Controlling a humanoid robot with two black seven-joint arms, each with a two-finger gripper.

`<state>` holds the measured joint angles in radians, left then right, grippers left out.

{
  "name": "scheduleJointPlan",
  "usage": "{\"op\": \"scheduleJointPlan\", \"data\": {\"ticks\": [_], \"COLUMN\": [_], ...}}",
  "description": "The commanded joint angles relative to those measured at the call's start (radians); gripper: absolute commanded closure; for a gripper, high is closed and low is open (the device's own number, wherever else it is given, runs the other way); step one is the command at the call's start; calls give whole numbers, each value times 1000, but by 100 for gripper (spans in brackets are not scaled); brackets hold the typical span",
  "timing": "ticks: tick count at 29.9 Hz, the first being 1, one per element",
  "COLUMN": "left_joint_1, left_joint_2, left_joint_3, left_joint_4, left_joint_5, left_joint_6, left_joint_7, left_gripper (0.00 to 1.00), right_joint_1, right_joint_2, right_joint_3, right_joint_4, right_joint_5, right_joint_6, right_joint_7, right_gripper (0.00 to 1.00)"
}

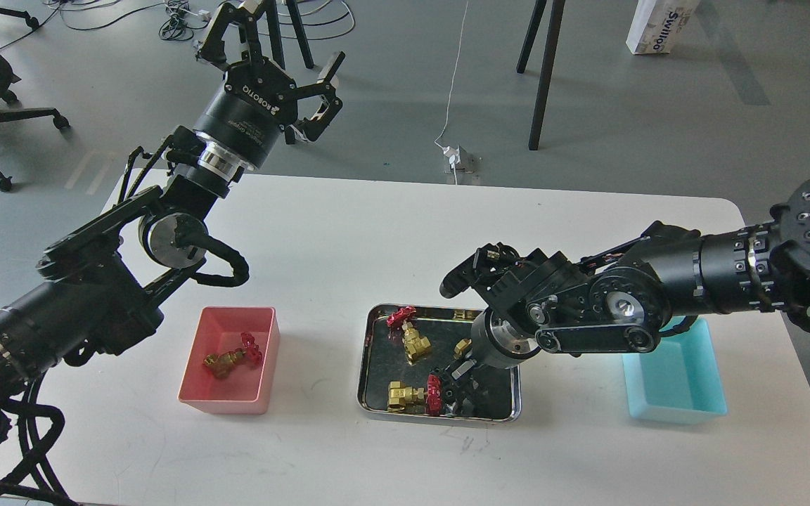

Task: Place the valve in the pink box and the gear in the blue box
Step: 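Carry the gear to the light-blue box and release it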

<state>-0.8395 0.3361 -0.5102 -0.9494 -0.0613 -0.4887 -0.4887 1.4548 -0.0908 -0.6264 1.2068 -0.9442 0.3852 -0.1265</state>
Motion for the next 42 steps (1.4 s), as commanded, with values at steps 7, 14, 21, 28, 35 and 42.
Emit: {"op": "scheduleJointPlan", "data": {"ticks": [7,14,21,28,35,42], "left_joint_1": [-1,0,23,48,51,50], "left_joint_2": [-15,-38,-40,-37,-38,-32], "left_joint_3": [-1,2,10,2,1,1], "left_joint_4": [0,1,1,-2,-3,3], "left_joint_5": [1,3,5,5,3,3], "left_joint_6": [0,0,0,0,0,0], "left_joint_7": [0,0,0,0,0,0], "left_gripper": [1,1,1,1,1,1], "right_joint_1": [13,-20,-152,-241,-251,-269], "right_joint_2": [-481,-897,-1012,-946,-942,-945], "right_joint_3": [169,179,179,182,203,208], "right_joint_4": [131,299,321,316,321,324], "right_joint_5": [22,21,10,13,21,21], "right_joint_6": [3,3,-20,-195,-215,-220], "right_joint_7": [-7,-53,-53,-50,-41,-41], "right_gripper": [98,98,97,87,60,30]}}
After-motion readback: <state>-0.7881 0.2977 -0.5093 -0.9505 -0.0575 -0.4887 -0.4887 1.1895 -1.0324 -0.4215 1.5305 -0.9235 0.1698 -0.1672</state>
